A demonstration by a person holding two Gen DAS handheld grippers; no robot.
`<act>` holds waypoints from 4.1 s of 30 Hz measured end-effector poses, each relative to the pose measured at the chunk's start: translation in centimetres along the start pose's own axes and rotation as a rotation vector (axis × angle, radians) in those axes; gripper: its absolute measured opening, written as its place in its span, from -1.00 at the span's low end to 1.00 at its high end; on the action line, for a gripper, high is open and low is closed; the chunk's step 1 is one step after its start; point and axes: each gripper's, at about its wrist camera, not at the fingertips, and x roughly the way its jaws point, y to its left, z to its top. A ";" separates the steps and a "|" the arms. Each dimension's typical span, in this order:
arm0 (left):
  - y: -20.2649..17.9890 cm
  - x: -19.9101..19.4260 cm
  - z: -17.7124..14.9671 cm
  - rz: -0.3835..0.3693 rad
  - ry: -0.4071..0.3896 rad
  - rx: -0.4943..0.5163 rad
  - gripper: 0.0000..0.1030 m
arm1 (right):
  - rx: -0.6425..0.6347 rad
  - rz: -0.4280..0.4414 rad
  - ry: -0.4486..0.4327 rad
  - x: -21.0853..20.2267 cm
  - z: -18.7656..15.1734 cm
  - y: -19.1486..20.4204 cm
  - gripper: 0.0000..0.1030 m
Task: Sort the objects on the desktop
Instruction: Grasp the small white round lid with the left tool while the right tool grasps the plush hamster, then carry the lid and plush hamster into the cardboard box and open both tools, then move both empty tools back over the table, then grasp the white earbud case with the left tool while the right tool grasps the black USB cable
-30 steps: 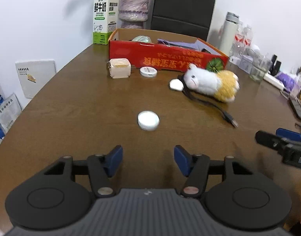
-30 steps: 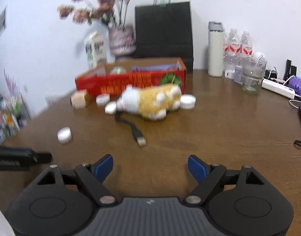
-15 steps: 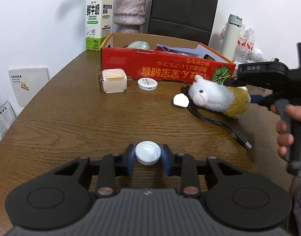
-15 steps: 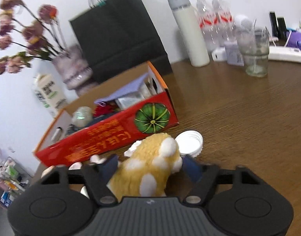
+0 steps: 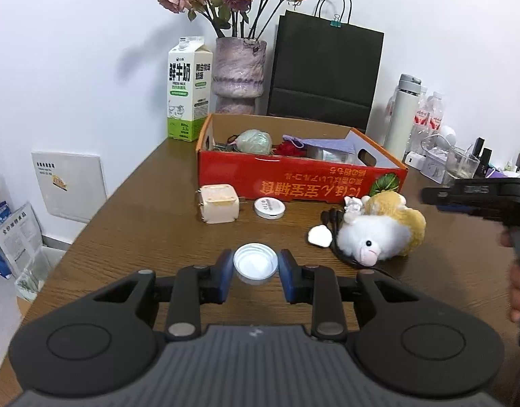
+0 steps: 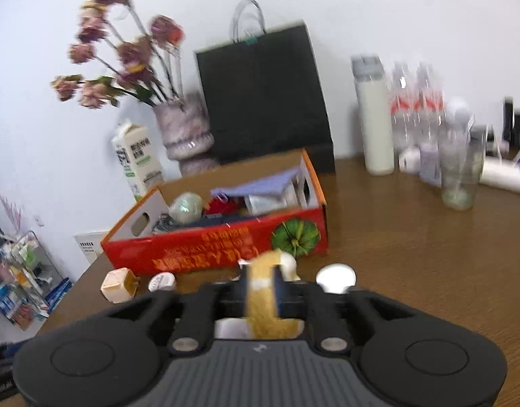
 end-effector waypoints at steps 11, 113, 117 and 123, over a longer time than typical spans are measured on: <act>-0.6 -0.1 -1.9 0.017 0.047 0.028 -0.42 | -0.077 -0.063 0.171 9.4 -0.2 0.6 -0.15; -4.8 13.8 2.3 -0.195 0.163 0.124 0.13 | -0.263 -0.033 0.118 -0.5 -9.6 2.6 -0.70; -5.5 14.0 1.3 -0.173 0.151 0.185 -0.45 | -0.254 -0.036 0.115 -1.2 -9.6 2.2 -0.74; -4.7 12.0 0.7 -0.179 0.120 0.168 -0.46 | -0.261 -0.011 0.057 -3.4 -8.5 2.4 -0.77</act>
